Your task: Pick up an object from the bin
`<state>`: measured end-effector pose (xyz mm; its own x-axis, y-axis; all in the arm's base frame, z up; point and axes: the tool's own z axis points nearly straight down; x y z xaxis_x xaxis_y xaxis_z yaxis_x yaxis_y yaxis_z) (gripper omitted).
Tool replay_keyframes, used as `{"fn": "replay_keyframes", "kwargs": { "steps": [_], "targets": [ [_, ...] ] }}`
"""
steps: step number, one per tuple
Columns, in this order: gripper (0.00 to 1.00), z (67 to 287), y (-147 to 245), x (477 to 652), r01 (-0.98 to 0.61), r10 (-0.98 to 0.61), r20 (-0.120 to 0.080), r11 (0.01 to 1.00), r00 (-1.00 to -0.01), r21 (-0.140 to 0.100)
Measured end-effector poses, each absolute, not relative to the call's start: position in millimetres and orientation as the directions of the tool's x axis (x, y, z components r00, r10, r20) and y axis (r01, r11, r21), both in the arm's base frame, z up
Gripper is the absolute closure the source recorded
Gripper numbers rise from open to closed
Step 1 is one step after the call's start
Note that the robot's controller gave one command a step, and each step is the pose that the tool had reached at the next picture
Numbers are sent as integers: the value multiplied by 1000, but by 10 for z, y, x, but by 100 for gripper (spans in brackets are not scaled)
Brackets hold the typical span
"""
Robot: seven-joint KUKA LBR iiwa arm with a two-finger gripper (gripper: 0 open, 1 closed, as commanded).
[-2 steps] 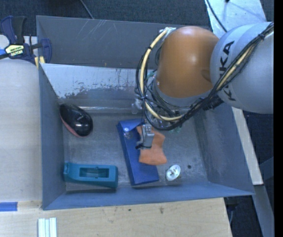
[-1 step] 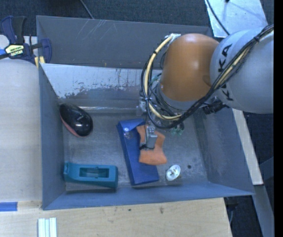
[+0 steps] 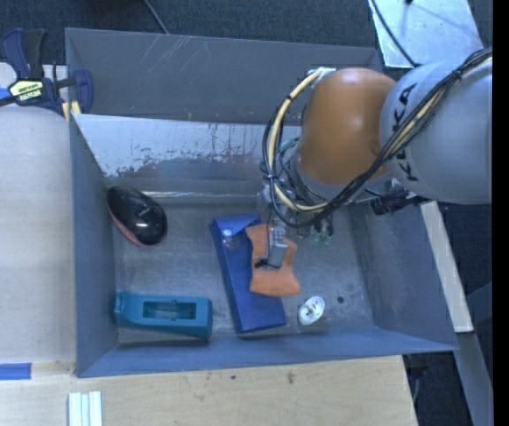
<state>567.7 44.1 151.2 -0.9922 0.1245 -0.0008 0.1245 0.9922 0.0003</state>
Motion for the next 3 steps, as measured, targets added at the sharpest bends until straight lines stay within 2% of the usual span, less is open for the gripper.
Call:
{"fn": "replay_keyframes", "kwargs": {
  "steps": [1,2,3],
  "targets": [
    [100,1136,82,5979,150,150,-5,989,-989,1],
    [100,1136,82,5979,150,150,-5,989,-989,1],
    [100,1647,57,5882,115,115,4,993,-993,-1]
  ]
}}
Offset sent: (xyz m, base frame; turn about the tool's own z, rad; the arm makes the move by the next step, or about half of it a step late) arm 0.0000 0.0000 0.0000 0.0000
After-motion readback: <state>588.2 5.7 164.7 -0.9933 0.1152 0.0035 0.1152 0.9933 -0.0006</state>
